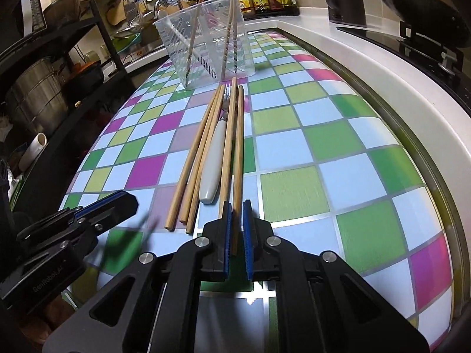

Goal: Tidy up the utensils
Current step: 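Move both tools back down to the remaining chopsticks on the mat, then grasp a wooden chopstick with the left tool while the right tool grasps another chopstick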

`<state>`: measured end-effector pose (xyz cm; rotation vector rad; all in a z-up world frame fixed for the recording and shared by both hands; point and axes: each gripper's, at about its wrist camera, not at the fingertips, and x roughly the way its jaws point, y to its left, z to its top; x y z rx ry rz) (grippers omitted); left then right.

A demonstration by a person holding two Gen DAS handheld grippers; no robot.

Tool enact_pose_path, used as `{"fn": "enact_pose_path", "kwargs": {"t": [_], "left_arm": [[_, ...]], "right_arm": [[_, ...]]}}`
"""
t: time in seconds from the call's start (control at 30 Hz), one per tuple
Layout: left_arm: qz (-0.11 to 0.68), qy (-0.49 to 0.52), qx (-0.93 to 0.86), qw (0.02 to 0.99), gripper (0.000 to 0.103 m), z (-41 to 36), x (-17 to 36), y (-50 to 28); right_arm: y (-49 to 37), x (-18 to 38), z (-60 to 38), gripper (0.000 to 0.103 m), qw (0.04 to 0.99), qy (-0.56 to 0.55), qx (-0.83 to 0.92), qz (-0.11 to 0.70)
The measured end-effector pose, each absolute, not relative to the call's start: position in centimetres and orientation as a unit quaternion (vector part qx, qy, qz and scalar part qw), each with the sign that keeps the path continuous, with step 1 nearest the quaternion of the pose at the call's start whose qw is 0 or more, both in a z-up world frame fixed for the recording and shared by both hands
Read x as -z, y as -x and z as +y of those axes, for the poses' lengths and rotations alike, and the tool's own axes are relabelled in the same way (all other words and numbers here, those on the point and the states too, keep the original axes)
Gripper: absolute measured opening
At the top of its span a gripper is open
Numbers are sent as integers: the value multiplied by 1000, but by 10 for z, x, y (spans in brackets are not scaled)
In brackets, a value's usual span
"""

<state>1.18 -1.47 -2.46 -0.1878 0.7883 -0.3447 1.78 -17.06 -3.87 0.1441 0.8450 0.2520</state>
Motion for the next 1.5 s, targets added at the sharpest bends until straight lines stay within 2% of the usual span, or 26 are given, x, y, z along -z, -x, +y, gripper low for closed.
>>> {"fn": "enact_pose_path", "kwargs": {"t": [0.13, 0.6, 0.93, 1.5], "left_arm": [[388, 95, 165, 902, 10, -25, 28, -16], [403, 42, 115, 907, 7, -34, 34, -12], [360, 8, 56, 931, 6, 21, 35, 21], [308, 7, 48, 950, 8, 18, 43, 28]], "right_arm": [[-16, 39, -175, 6, 901, -71, -122, 410], [-3, 39, -188, 5, 906, -65, -107, 404], [14, 40, -193, 6, 920, -57, -76, 381], [23, 44, -183, 8, 936, -26, -58, 347]]}}
